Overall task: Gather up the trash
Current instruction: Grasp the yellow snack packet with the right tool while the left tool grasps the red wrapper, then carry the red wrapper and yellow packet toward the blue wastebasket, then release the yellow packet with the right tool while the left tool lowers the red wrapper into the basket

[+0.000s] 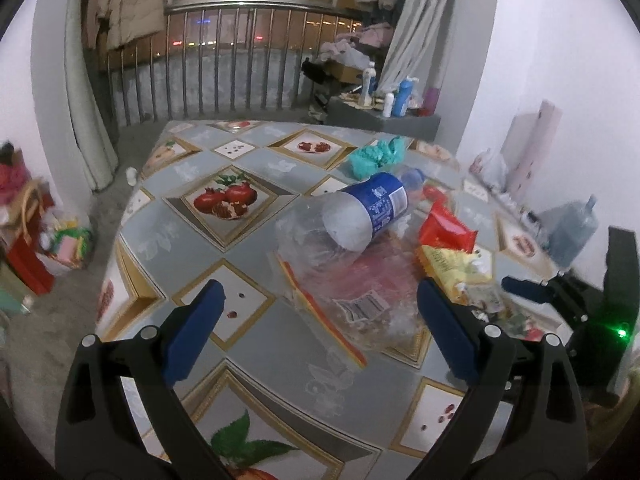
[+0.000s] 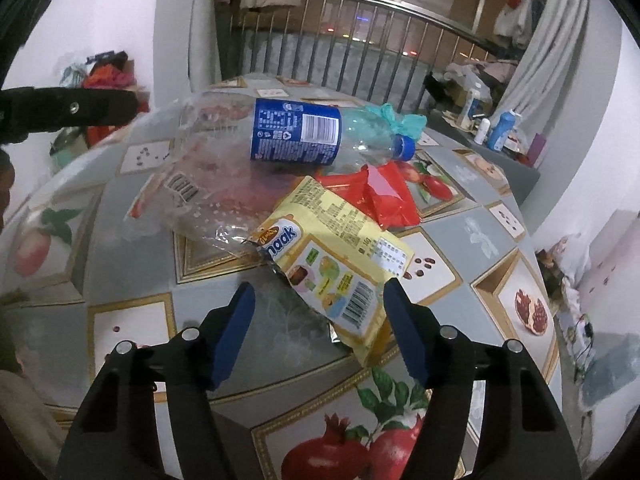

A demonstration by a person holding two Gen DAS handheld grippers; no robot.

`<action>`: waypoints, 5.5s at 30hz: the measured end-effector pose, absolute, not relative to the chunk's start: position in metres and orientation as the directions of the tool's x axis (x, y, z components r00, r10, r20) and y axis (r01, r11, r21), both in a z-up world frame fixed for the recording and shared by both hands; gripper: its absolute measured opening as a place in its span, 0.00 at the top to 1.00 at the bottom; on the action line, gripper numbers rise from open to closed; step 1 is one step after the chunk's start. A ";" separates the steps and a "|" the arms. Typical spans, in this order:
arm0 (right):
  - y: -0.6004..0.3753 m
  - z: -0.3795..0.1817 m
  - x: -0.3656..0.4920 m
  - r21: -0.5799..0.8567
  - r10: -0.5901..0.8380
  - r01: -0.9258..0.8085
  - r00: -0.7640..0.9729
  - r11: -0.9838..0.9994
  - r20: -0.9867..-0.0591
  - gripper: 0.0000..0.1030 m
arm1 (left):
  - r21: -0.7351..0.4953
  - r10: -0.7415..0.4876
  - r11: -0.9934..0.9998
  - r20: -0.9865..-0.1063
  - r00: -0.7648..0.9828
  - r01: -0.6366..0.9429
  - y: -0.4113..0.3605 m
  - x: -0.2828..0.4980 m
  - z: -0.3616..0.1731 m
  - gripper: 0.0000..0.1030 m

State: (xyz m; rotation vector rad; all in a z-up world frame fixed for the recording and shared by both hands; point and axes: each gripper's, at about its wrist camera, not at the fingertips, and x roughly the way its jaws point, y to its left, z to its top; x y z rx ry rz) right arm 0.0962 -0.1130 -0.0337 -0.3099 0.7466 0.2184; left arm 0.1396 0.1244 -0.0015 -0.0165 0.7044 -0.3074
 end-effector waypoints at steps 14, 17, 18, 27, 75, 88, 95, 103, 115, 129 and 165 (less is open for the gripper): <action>-0.127 -0.038 0.105 -0.105 0.121 -0.280 0.683 0.954 -0.720 0.81 | -0.049 -0.248 0.956 -0.661 0.709 0.288 0.103 0.146 0.004 0.25; -0.133 -0.038 0.104 -0.080 0.134 -0.274 0.678 0.958 -0.722 0.87 | -0.047 -0.251 0.954 -0.660 0.708 0.294 0.099 0.147 0.007 0.30; -0.135 -0.038 0.103 -0.072 0.136 -0.270 0.677 0.960 -0.723 0.88 | -0.049 -0.254 0.953 -0.660 0.707 0.298 0.098 0.148 0.008 0.30; -0.161 -0.040 0.095 -0.003 0.159 -0.237 0.661 0.971 -0.733 0.95 | -0.103 -0.360 0.913 -0.662 0.657 0.396 0.064 0.164 0.014 0.43; -0.324 -0.045 0.019 0.151 -0.019 0.189 0.683 0.970 -0.730 0.95 | -0.169 -0.517 0.601 -0.827 0.219 0.781 -0.102 0.121 -0.060 0.76; -0.329 -0.047 0.016 0.173 -0.010 0.196 0.689 0.965 -0.725 0.95 | -0.237 -0.586 0.640 -0.765 0.265 0.731 -0.085 0.121 -0.037 0.69; -0.329 -0.048 0.017 0.173 -0.009 0.195 0.688 0.965 -0.726 0.95 | -0.298 -0.587 0.664 -0.777 0.230 0.686 -0.094 0.145 -0.042 0.59; -0.326 -0.050 0.018 0.167 -0.012 0.194 0.684 0.967 -0.729 0.95 | -0.206 -0.501 0.710 -0.819 0.278 0.673 -0.107 0.156 -0.059 0.49; -0.326 -0.052 0.019 0.161 -0.017 0.196 0.683 0.967 -0.730 0.95 | 0.000 -0.458 0.611 -0.816 0.353 0.792 -0.136 0.113 -0.061 0.70; -0.312 -0.030 0.011 0.067 -0.087 0.180 0.728 0.981 -0.680 0.96 | -0.005 -0.485 0.642 -0.776 0.402 0.767 -0.121 0.109 -0.041 0.99; -0.512 -0.098 -0.093 0.462 -0.114 0.645 0.647 0.609 -0.754 0.96 | -0.086 -0.651 0.493 -0.696 0.302 0.866 -0.247 0.106 0.024 0.99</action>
